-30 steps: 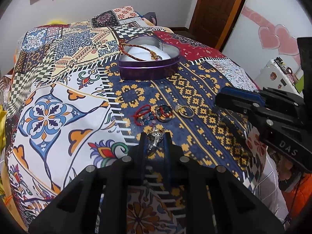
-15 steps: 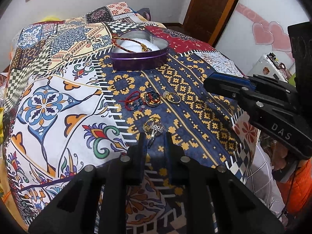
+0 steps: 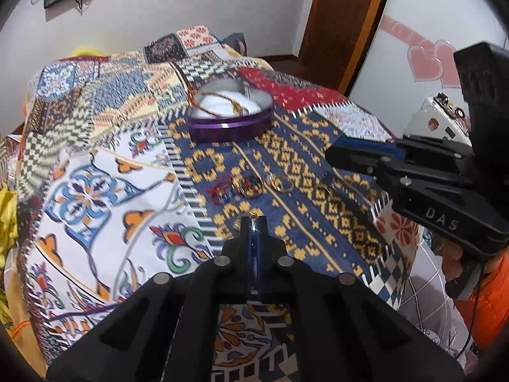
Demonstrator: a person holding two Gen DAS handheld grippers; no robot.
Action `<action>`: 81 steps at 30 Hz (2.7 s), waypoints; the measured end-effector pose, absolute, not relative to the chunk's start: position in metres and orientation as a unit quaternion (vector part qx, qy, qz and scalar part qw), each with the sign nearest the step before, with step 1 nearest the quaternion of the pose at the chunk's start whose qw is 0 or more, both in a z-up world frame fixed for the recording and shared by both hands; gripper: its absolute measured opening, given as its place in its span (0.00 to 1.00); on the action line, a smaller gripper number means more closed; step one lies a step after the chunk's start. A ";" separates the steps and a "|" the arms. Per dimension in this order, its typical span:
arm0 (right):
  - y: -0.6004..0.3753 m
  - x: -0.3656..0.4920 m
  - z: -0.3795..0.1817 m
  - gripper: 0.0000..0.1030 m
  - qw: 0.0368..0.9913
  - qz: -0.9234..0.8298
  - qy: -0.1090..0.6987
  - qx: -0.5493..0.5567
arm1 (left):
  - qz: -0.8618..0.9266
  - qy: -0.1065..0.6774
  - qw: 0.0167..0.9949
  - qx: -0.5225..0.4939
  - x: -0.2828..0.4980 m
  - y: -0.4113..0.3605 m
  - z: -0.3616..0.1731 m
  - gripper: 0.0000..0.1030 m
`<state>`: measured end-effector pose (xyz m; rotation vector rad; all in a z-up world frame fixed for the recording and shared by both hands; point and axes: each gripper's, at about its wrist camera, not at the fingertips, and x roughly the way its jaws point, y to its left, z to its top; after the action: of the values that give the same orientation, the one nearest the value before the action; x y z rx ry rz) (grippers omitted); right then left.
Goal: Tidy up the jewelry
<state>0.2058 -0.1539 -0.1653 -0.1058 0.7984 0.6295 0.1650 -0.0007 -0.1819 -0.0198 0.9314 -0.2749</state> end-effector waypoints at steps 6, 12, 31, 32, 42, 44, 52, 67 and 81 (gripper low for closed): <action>-0.153 0.212 -0.157 0.12 0.878 0.300 0.369 -0.050 | -0.126 0.425 0.896 -0.020 0.172 0.010 -0.160 0.01; -0.147 0.220 -0.148 0.12 0.883 0.303 0.355 -0.049 | -0.120 0.403 0.907 -0.018 0.182 0.017 -0.143 0.01; -0.124 0.270 -0.131 0.12 0.893 0.311 0.324 -0.038 | -0.116 0.361 0.925 -0.020 0.239 0.026 -0.120 0.01; -0.122 0.275 -0.132 0.12 0.892 0.312 0.326 -0.038 | -0.117 0.362 0.925 -0.021 0.243 0.025 -0.122 0.01; -0.108 0.307 -0.152 0.12 0.874 0.321 0.362 -0.048 | -0.126 0.393 0.911 -0.026 0.279 0.023 -0.149 0.01; -0.106 0.312 -0.156 0.12 0.869 0.322 0.372 -0.047 | -0.127 0.399 0.907 -0.027 0.285 0.023 -0.154 0.01; -0.105 0.324 -0.167 0.12 0.854 0.328 0.400 -0.048 | -0.133 0.416 0.899 -0.027 0.297 0.019 -0.168 0.01; -0.108 0.316 -0.161 0.14 0.854 0.325 0.400 -0.064 | -0.103 0.406 0.908 -0.025 0.286 0.029 -0.156 0.07; -0.127 0.271 -0.120 0.35 0.885 0.305 0.345 -0.065 | -0.075 0.380 0.922 -0.032 0.242 0.040 -0.120 0.34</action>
<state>0.2709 -0.1270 -0.1205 -0.1349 0.7176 0.6339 0.2424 0.0404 -0.1202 -0.0661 0.7798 -0.1536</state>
